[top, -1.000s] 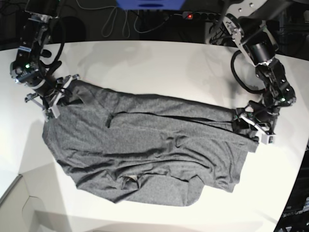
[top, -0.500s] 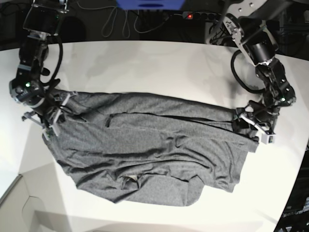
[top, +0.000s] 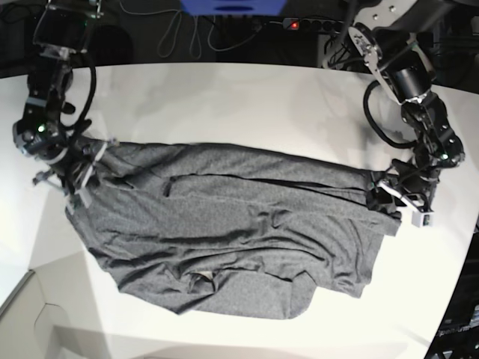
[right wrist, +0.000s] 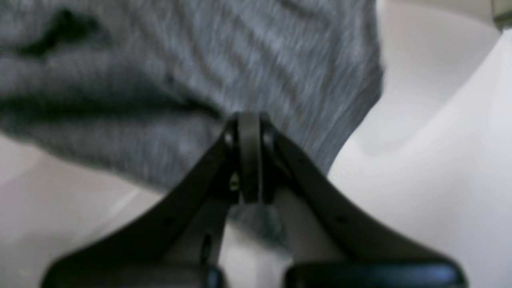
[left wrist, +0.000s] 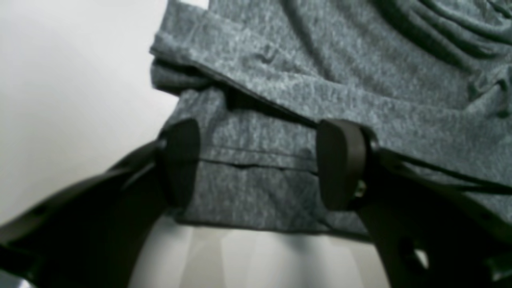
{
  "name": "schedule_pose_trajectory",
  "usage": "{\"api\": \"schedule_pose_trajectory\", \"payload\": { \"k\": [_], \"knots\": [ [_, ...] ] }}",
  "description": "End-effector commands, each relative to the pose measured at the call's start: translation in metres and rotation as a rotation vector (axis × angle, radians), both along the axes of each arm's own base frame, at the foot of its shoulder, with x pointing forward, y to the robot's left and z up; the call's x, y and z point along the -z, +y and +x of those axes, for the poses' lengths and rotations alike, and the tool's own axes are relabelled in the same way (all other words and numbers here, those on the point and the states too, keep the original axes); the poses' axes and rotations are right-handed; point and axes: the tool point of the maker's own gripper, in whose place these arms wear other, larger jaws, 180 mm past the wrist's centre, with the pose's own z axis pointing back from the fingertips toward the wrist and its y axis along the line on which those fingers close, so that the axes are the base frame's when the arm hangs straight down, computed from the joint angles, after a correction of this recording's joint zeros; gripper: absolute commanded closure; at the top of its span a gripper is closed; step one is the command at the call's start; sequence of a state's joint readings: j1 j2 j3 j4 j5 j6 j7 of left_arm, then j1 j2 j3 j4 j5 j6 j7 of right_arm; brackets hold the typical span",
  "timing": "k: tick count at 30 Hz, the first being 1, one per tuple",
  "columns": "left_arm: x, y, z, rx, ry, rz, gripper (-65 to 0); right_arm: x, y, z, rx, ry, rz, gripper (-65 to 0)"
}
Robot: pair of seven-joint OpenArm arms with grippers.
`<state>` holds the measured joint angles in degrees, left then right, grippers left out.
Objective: Layout the t-shirt on the table in an organized manner, then fold the t-shirt properly
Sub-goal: 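Pull the held corners outward with both grippers to stretch the shirt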
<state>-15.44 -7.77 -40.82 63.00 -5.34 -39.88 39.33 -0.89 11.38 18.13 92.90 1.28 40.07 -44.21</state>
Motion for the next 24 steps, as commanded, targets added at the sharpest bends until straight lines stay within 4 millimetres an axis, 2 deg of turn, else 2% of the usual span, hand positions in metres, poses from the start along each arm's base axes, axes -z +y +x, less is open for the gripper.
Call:
{"api": "schedule_pose_trajectory", "payload": {
  "k": [1, 5, 7, 10, 12, 17, 19, 24],
  "knots": [
    [-0.019, 0.005, 0.014, -0.006, -0.065, 0.005, -44.2, -0.007, -0.003, 0.005, -0.004, -0.028, -0.001, -0.7],
    [-0.022, 0.004, 0.017, -0.006, -0.073, 0.004, -44.2, 0.013, -0.006, 0.000, 0.014, 0.024, 0.026, -11.6],
    [-0.026, 0.005, 0.021, -0.005, -0.081, 0.006, -44.2, 0.016, -0.016, -0.003, 0.035, 0.036, 0.021, -15.1],
    [-0.027, 0.006, 0.023, -0.007, -0.083, 0.006, -44.2, 0.018, -0.030, -0.005, 0.082, 0.023, 0.039, -15.6],
    [-0.021, 0.004, 0.022, -0.007, -0.068, -0.010, -44.3, 0.020, -0.037, -0.007, 0.103, 0.022, 0.045, -15.8],
    [-0.014, 0.000, 0.025, -0.007, -0.050, -0.041, -44.3, 0.024, -0.058, -0.023, 0.169, 0.038, 0.042, -16.4],
    [-0.013, -0.001, 0.025, -0.007, -0.047, -0.043, -44.3, 0.026, -0.062, -0.028, 0.181, 0.045, 0.039, -16.4],
    [-0.017, 0.006, 0.025, -0.013, -0.054, -0.031, -44.3, 0.024, -0.064, -0.027, 0.181, 0.040, 0.035, -16.4]
  ]
}}
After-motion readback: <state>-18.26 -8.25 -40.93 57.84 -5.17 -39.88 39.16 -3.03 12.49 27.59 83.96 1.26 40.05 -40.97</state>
